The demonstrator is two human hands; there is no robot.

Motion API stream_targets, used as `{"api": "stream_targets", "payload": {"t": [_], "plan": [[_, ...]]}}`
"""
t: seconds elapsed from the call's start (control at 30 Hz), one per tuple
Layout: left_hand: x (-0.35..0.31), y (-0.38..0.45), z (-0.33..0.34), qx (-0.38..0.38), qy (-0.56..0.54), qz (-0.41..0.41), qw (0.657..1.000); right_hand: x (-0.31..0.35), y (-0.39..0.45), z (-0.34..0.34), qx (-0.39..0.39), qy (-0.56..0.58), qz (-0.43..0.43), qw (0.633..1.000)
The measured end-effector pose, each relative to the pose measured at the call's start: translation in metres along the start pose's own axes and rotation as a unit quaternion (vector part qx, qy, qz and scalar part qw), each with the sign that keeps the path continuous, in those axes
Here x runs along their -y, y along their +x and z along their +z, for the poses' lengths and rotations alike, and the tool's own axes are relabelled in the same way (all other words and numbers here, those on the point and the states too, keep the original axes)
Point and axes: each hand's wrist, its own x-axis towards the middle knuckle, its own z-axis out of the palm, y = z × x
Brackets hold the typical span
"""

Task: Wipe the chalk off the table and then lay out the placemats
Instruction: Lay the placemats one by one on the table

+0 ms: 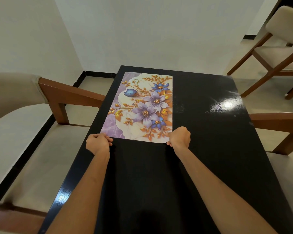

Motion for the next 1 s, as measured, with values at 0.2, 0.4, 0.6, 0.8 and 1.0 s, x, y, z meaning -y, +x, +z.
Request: {"api": "stream_targets", "payload": {"t": [0.2,0.4,0.6,0.8,1.0], "plan": [[0.000,0.001,0.000,0.001,0.005,-0.003,1.000,0.001,-0.001,0.000,0.002,-0.001,-0.003,1.000],[0.003,0.004,0.002,-0.012,0.016,0.000,1.000,0.000,0.003,-0.001,0.010,-0.017,-0.013,1.000],[-0.007,0.005,0.003,-0.040,0.085,-0.013,0.995,-0.003,-0.010,-0.016,-0.014,-0.148,-0.101,0.984],[-0.009,-0.054,-0.016,-0.013,0.141,0.181,0.973,-0.022,-0.051,-0.033,-0.052,-0.039,-0.145,0.987],[0.036,-0.122,-0.068,0.061,0.130,0.241,0.960,-0.054,-0.119,-0.047,0.009,0.022,-0.190,0.981]]}}
